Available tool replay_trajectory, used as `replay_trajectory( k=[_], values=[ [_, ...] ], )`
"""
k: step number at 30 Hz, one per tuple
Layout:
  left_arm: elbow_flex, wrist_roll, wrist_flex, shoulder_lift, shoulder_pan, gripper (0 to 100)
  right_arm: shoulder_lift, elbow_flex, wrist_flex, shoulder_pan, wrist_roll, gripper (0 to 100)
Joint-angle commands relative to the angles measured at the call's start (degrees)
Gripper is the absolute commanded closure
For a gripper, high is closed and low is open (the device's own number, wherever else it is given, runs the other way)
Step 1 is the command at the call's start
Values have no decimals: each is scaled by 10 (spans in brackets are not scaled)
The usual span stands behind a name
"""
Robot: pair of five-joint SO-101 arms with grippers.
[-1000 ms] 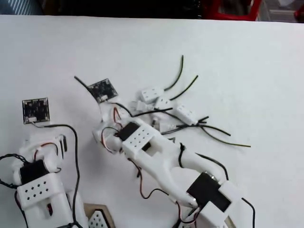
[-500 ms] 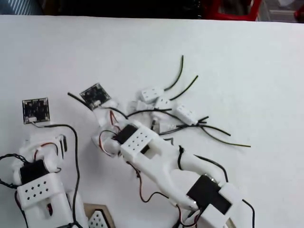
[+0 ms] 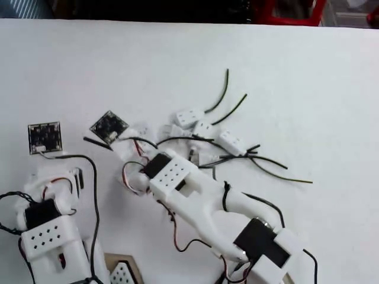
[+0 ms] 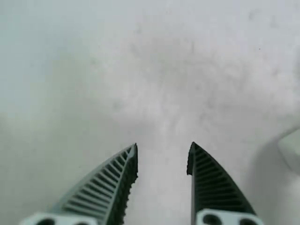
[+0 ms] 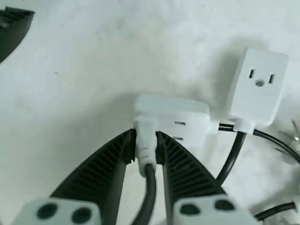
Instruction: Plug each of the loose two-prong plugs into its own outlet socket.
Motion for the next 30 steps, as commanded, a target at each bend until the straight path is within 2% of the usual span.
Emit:
replay_trajectory(
  k=[1, 7, 20, 24, 30],
  values=[
    [0, -4, -11, -13, -1, 819, 10, 5, -36, 19, 11, 983],
    [0, -4, -11, -13, -1, 819, 49, 2, -94, 28, 11, 983],
    [0, -4, -11, -13, -1, 819, 35, -4, -59, 28, 8, 983],
    [0, -4, -11, -13, 0, 819, -20, -7, -56, 26, -2, 983],
    [5, -5, -24, -13, 0, 819, -164, -11, 21, 40, -25, 982]
  ],
)
